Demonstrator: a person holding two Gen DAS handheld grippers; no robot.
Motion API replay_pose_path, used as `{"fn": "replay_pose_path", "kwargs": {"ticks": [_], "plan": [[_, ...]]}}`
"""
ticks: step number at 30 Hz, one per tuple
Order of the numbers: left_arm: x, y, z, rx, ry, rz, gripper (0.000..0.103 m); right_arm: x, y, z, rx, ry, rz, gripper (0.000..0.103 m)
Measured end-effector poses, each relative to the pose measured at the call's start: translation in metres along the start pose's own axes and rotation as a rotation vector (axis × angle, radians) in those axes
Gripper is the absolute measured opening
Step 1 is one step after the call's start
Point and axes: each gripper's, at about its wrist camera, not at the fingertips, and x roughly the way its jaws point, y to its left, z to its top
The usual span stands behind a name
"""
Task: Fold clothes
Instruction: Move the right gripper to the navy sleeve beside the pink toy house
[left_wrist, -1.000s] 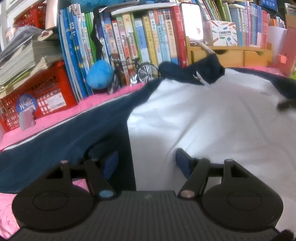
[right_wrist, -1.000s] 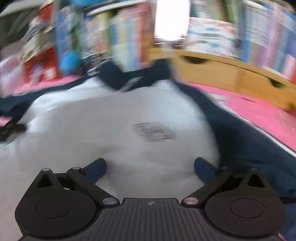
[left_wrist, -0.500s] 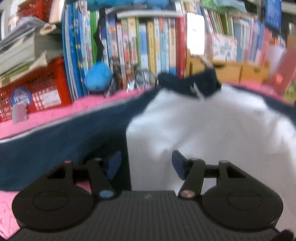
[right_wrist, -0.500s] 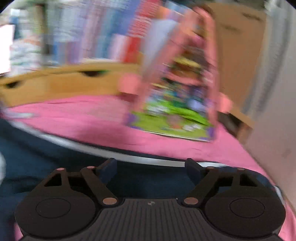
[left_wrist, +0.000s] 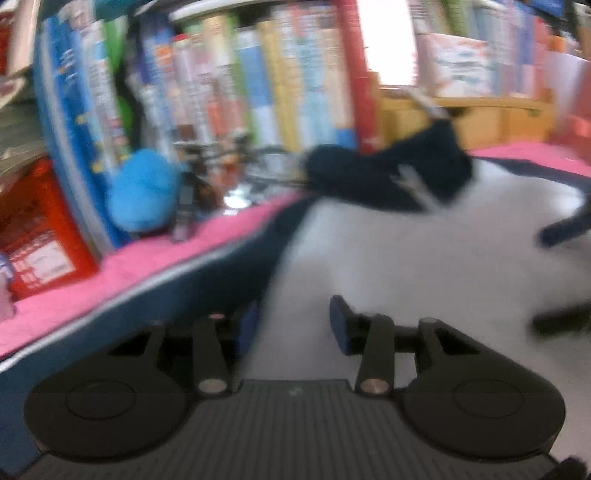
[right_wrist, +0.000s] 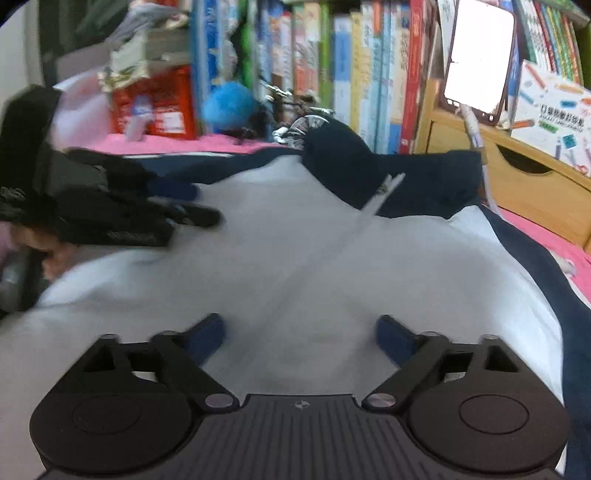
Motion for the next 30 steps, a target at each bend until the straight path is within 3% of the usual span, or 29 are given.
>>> {"fn": "replay_pose_path", "kwargs": {"ticks": [3,7,8,11,12,14,18,21,23,24,26,30], "plan": [[0.015,0.038,-0.004,-0.072,0.028,0.094,0.044,0.01,-0.037,0.003,0.056,-0.035,-0.039,0.103],[0.023,0.073,-0.014,-0.08,0.052,0.24,0.044,0.016,-0.098,-0.003,0.142,-0.032,-0.232,0.102],[0.025,0.08,-0.015,-0.079,0.059,0.274,0.044,0.018,-0.115,-0.006,0.182,-0.031,-0.286,0.102],[0.023,0.085,-0.02,-0.036,0.076,0.372,0.044,0.01,-0.163,-0.008,0.37,-0.012,-0.588,0.102],[0.018,0.088,-0.023,-0.045,0.073,0.367,0.042,0.005,-0.171,-0.009,0.413,0.007,-0.682,0.097],[0.0,0.092,-0.027,-0.144,0.045,0.273,0.043,-0.009,-0.156,-0.012,0.336,-0.003,-0.745,0.09],[-0.041,0.066,-0.025,-0.224,0.003,0.071,0.042,-0.033,-0.11,-0.022,0.244,-0.088,-0.543,0.092],[-0.059,0.024,-0.021,-0.142,0.005,-0.081,0.044,-0.037,-0.081,-0.025,0.266,-0.101,-0.273,0.093],[-0.057,0.0,-0.023,-0.099,0.035,-0.131,0.044,-0.035,-0.063,-0.031,0.268,-0.081,-0.154,0.094],[-0.055,-0.008,-0.027,-0.08,0.042,-0.13,0.045,-0.034,-0.056,-0.036,0.245,-0.066,-0.136,0.094],[-0.055,-0.015,-0.036,-0.081,0.009,-0.105,0.047,-0.033,-0.059,-0.047,0.192,-0.038,-0.2,0.094],[-0.054,-0.015,-0.036,-0.099,0.013,-0.097,0.052,-0.049,-0.117,-0.079,0.269,-0.038,-0.347,0.095]]}}
